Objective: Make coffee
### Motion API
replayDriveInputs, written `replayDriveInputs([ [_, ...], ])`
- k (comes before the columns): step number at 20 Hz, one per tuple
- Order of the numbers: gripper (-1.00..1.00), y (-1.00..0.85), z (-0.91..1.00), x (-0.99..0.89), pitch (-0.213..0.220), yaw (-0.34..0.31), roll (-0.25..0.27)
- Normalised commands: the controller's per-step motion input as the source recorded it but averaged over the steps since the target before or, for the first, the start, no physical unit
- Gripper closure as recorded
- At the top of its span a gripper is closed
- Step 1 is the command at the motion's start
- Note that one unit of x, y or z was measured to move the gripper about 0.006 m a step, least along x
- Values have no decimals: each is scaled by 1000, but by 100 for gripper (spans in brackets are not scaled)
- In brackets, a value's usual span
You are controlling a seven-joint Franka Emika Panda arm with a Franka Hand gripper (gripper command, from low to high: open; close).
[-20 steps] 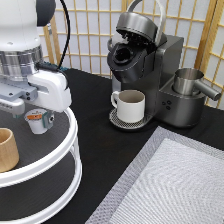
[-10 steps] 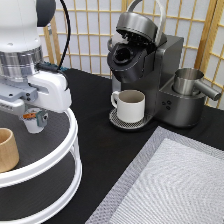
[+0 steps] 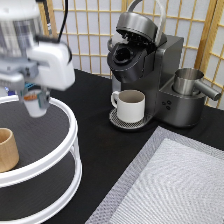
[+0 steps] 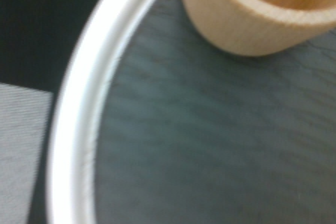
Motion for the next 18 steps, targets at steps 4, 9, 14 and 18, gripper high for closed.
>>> replayDriveInputs([
  [4,100,647,895,583,56,0,110],
  [9,100,699,696,667,98,0,163],
  [14,100,619,527,687,156,0,216],
  [18,100,315,299,629,214,-1,290],
])
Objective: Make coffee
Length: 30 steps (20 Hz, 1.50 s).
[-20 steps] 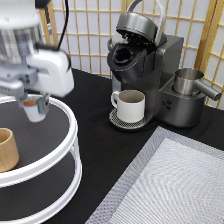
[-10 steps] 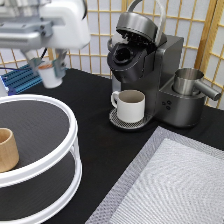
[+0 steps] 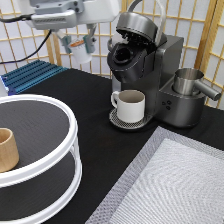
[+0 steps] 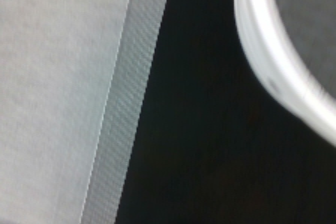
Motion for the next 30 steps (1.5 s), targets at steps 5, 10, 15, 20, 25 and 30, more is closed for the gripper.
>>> replayDriveInputs([
  [5,100,160,198,506,239,-13,329],
  [10,100,7,383,409,147,-33,307],
  [15,100,70,578,386,16,-43,218],
  [20,100,302,136,357,3,-26,120],
  [25,100,332,-51,10,19,0,20],
  [30,100,330,62,127,25,0,0],
])
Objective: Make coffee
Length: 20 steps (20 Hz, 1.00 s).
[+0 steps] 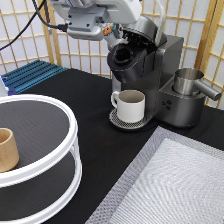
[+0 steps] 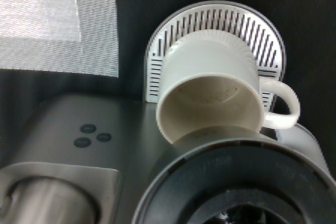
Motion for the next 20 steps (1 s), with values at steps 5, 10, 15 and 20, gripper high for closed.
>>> replayDriveInputs([
  [5,100,319,27,375,50,-2,0],
  [10,100,100,-3,210,34,-21,0],
  [15,100,108,-16,65,23,-31,0],
  [20,100,285,8,327,45,-28,-1],
])
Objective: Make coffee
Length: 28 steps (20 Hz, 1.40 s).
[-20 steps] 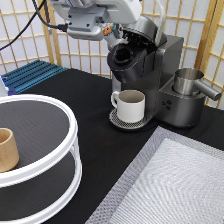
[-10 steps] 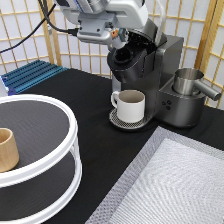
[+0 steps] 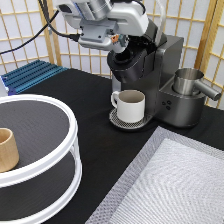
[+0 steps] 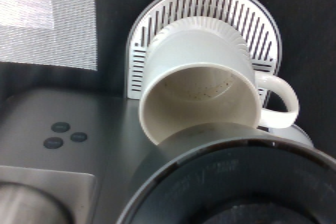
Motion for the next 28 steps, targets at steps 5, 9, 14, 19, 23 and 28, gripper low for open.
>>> replayDriveInputs([
  [5,100,46,-11,291,40,-22,0],
  [9,100,16,-6,199,33,-35,0],
  [14,100,187,0,135,28,-39,0],
  [19,100,293,76,134,12,-50,-15],
  [23,100,216,191,77,0,-69,-68],
  [28,100,202,146,83,-4,-82,-114],
])
